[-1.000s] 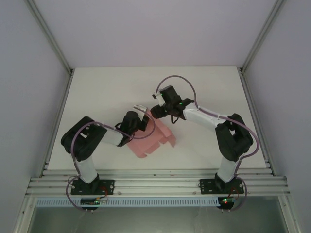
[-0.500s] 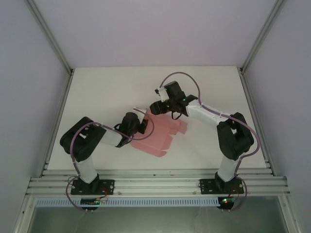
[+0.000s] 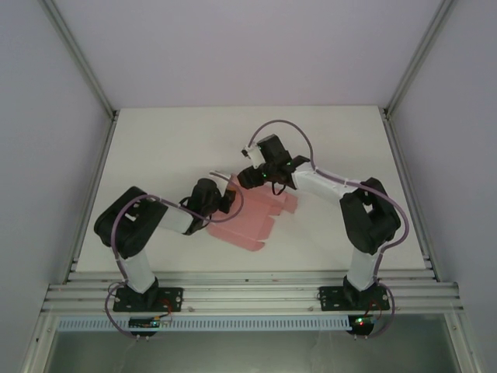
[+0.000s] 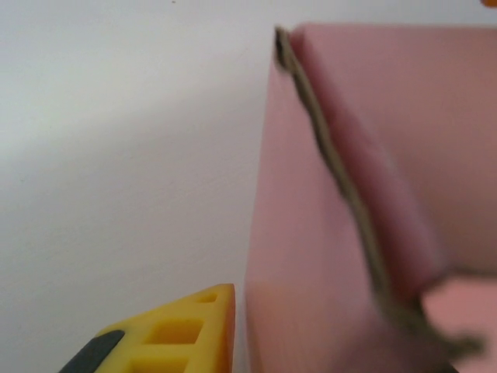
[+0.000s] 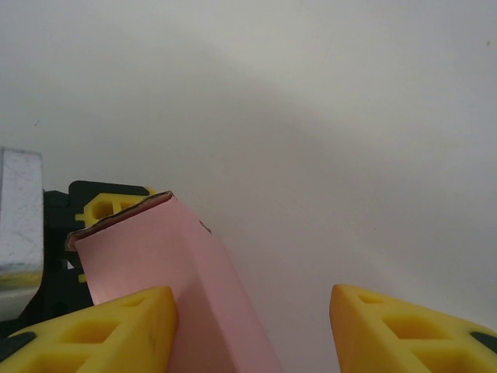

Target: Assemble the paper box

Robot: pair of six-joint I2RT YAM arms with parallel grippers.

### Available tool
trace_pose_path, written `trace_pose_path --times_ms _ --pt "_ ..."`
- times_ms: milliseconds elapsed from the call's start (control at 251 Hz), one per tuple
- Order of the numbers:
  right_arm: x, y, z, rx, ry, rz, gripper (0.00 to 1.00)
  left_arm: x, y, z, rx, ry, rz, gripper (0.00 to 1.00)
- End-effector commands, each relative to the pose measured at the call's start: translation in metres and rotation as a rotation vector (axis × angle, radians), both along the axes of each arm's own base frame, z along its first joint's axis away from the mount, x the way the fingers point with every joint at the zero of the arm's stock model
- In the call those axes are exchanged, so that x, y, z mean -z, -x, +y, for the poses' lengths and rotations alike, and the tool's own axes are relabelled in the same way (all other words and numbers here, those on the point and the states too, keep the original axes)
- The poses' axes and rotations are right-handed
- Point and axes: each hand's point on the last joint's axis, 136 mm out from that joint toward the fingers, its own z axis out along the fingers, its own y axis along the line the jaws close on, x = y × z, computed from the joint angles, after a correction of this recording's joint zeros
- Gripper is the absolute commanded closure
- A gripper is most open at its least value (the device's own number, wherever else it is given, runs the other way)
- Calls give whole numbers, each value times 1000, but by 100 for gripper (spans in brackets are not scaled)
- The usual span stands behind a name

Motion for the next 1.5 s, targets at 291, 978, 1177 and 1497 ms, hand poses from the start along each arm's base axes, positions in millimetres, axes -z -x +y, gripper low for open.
trace_pose_path --times_ms 291,978,1177,1497 --pt "-3 7 -34 111 108 -19 35 -35 -25 -3 -46 51 -69 100" --pt "-47 28 -114 305 110 -226 1 -79 -3 17 -113 110 -35 100" --pt "-68 5 -83 295 -96 -343 1 -80 2 7 -67 134 -22 100" --pt "-70 32 -115 428 -185 -357 2 -84 -6 22 -184 133 -8 100"
